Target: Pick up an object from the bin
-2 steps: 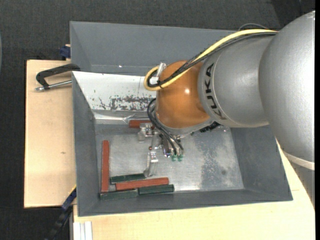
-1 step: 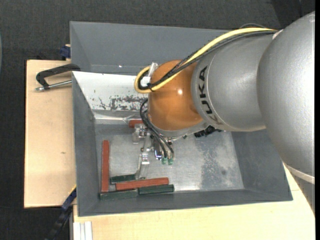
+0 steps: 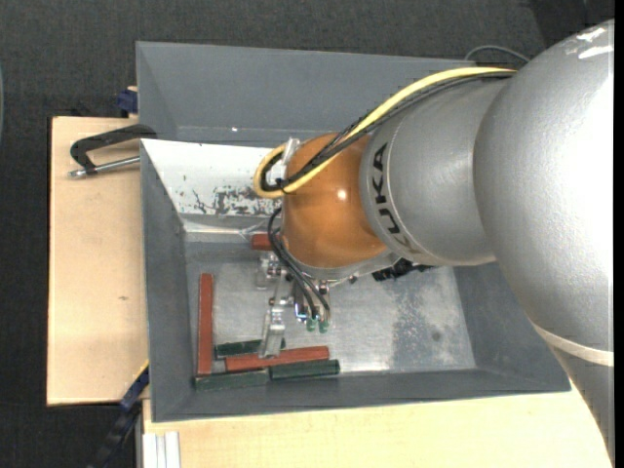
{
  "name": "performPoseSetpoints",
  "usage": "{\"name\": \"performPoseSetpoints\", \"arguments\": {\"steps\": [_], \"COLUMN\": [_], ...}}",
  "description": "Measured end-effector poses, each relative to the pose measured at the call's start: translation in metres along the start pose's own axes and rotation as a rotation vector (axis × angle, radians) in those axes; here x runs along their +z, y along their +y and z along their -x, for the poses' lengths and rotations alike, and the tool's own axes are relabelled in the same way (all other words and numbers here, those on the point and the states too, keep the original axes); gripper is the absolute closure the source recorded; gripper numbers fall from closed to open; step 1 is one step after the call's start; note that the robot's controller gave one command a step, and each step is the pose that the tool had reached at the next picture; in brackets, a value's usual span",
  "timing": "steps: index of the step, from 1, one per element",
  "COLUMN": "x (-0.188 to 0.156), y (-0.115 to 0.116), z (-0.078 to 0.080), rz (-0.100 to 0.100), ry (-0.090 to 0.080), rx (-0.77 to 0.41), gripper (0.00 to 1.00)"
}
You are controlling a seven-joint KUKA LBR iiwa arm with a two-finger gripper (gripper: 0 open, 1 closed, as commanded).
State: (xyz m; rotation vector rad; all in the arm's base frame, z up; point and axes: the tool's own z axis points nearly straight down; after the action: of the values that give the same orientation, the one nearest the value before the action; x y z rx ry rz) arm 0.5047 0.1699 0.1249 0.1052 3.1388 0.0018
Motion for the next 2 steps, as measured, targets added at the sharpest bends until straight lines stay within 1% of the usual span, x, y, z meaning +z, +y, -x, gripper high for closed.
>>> {"name": "performPoseSetpoints", "arguments": {"steps": [1,2], "x": [0.012,0.046], "y": [0.012,0.022], "z": [-0.005,-0.012], "rz": [0.000,0.001], "ry": [0.002,0.001], "rx": [-0.214,0.013], "gripper": [0.00,0.00]}}
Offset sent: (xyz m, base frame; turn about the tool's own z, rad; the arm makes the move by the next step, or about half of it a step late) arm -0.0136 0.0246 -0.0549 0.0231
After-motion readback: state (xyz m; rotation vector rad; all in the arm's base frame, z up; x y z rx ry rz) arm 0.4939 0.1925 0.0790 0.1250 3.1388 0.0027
